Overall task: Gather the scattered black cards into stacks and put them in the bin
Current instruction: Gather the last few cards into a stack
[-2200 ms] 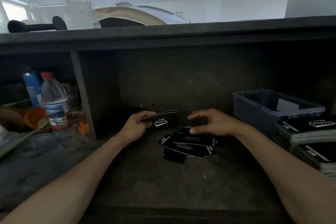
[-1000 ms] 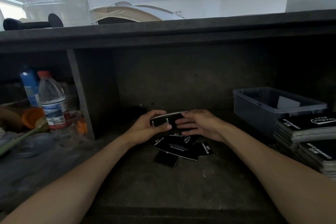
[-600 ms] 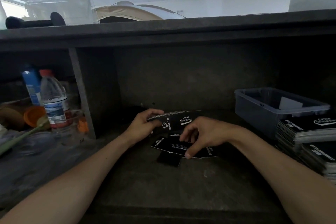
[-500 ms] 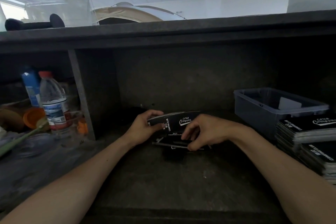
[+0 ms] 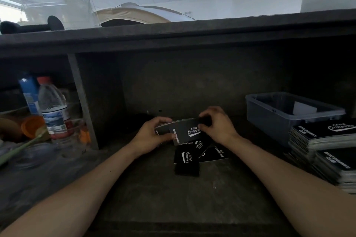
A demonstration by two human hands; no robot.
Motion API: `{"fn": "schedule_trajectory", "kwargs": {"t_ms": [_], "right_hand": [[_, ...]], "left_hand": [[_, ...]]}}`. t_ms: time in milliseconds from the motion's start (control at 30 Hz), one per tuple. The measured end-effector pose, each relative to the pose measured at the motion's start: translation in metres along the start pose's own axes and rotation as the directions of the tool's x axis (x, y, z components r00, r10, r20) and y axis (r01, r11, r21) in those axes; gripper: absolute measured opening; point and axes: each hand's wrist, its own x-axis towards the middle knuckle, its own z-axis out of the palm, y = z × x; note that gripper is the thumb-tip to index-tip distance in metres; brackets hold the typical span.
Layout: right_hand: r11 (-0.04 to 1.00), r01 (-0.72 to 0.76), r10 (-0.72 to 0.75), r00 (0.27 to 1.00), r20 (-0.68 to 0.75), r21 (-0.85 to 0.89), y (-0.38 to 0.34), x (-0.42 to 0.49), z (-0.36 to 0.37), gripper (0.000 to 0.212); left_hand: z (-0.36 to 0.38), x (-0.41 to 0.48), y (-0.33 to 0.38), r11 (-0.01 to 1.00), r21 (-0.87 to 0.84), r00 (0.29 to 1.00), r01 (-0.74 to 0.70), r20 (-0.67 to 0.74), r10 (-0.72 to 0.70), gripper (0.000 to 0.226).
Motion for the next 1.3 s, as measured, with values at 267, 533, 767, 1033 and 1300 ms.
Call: {"fn": "schedule_trajectory", "kwargs": {"t_ms": [267, 533, 767, 1033, 1300], "right_hand": [[0.992, -0.104, 0.096, 0.990, 0.105, 0.073, -0.009, -0.004, 0.009, 0.058], [0.993, -0.096, 0.113, 0.938, 0.329, -0.069, -0.027, -0.011, -0.012, 0.049], [0.997, 0.007, 0.039, 0.789, 0.613, -0.072, -0.029, -0.020, -0.024, 0.059], [0.993, -0.050, 0.107, 0.766, 0.634, -0.107, -0.019, -0.017, -0.034, 0.070], [0.972, -0.154, 0.058, 0.891, 0.450, 0.179, -0.018, -0.011, -0.035, 0.038]], "left_hand": [[-0.001, 0.002, -0.002, 0.998, 0.013, 0.998, -0.058, -0.011, 0.059, 0.042], [-0.006, 0.004, -0.006, 0.998, 0.040, 0.995, -0.055, -0.078, 0.058, 0.039], [-0.009, 0.004, -0.004, 1.000, 0.007, 0.998, -0.023, -0.058, 0.023, 0.038], [-0.007, 0.003, 0.002, 0.999, -0.031, 0.999, 0.037, -0.030, -0.038, 0.035], [-0.005, -0.002, 0.008, 0.996, -0.078, 0.996, 0.041, 0.088, -0.034, 0.026]]}}
